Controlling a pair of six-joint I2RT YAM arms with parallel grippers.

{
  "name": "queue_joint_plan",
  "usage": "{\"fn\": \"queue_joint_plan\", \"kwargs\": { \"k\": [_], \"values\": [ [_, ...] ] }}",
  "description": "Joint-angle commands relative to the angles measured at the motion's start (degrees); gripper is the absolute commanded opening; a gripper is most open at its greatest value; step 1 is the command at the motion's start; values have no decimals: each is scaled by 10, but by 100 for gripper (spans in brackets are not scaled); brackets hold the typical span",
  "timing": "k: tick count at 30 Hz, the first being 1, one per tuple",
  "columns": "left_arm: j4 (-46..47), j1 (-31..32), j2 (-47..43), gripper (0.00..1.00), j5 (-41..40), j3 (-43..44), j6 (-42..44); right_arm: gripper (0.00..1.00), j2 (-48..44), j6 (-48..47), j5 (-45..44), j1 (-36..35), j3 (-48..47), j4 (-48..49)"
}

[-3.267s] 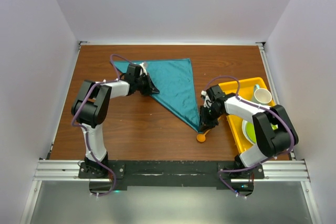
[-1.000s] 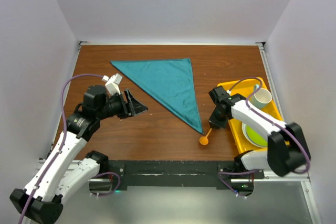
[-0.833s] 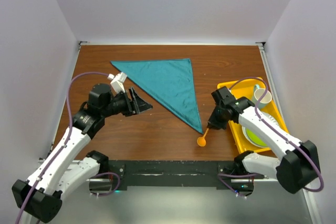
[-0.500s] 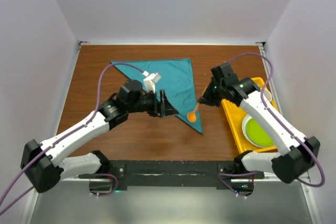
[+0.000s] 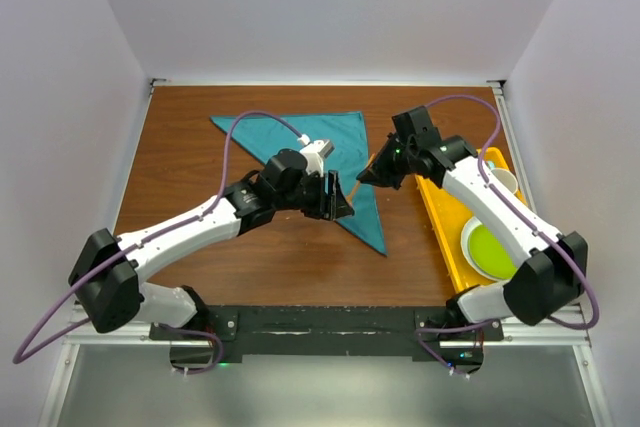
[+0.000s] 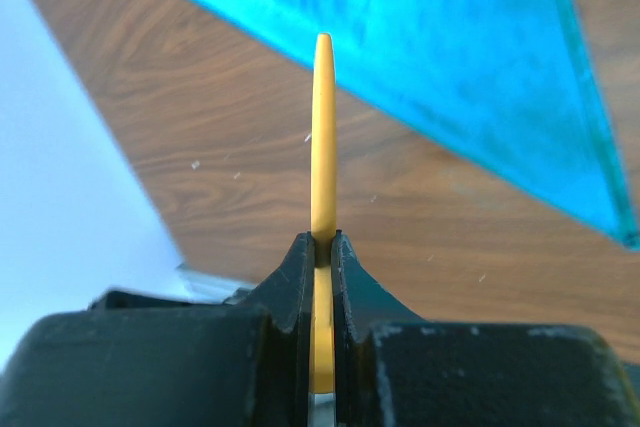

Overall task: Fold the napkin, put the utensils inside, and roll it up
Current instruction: Pass the utensil from the right arm to the left, then pass the utensil from the left arm to the right

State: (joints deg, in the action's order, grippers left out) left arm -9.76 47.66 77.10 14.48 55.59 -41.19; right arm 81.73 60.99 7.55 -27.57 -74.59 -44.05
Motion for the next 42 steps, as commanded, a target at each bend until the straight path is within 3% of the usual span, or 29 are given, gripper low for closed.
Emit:
{"fn": "queue_joint_plan", "kwargs": {
  "k": [1, 2, 6, 7, 8, 11, 12, 14, 15, 19, 21, 23, 24, 25, 35, 42],
  "values": [
    [11, -2, 5, 50, -26, 39, 16, 0, -54, 55, 52, -1, 45, 29],
    [12, -2, 7, 46, -18, 39, 16, 0, -67, 58, 54, -3, 51, 27],
    [-9, -8, 0, 3, -10, 38, 9, 0, -94, 42, 57, -13, 67, 24],
    [-18, -8, -6, 0, -10, 37, 11, 2, -99, 26, 61, -12, 72, 20],
    [-44, -9, -14, 0, -11, 36, 13, 18, -108, 6, 69, -13, 74, 26],
    [-89, -19, -62, 0, 5, 17, 7, 46, -119, -102, 112, -12, 74, 23],
    [-102, -24, -89, 0, 12, 9, 2, 56, -125, -200, 136, -12, 67, 33],
    [-121, -46, -114, 0, 45, 2, -10, 61, -136, -315, 157, -18, 47, 10],
    [-145, -54, -131, 0, 58, 0, -13, 69, -164, -414, 130, -23, 41, -18],
    [-198, -70, -162, 0, 102, -3, -10, 81, -265, -604, 15, -95, 70, 6],
    [-213, -71, -173, 0, 138, -16, -7, 83, -286, -699, -14, -151, 74, 36],
    [-227, -71, -180, 0, 157, -28, -6, 83, -294, -759, 14, -173, 76, 50],
    [-226, -71, -189, 0, 164, -42, -7, 89, -293, -852, 51, -176, 72, 43],
    [-225, -71, -194, 0, 177, -50, -12, 94, -286, -881, 80, -189, 70, 48],
    [-235, -71, -225, 0, 221, -68, -25, 89, -174, -1099, 59, -274, 17, 60],
    [-241, -71, -223, 0, 225, -52, -33, 74, -174, -1169, 80, -286, 52, 99]
  ]
}}
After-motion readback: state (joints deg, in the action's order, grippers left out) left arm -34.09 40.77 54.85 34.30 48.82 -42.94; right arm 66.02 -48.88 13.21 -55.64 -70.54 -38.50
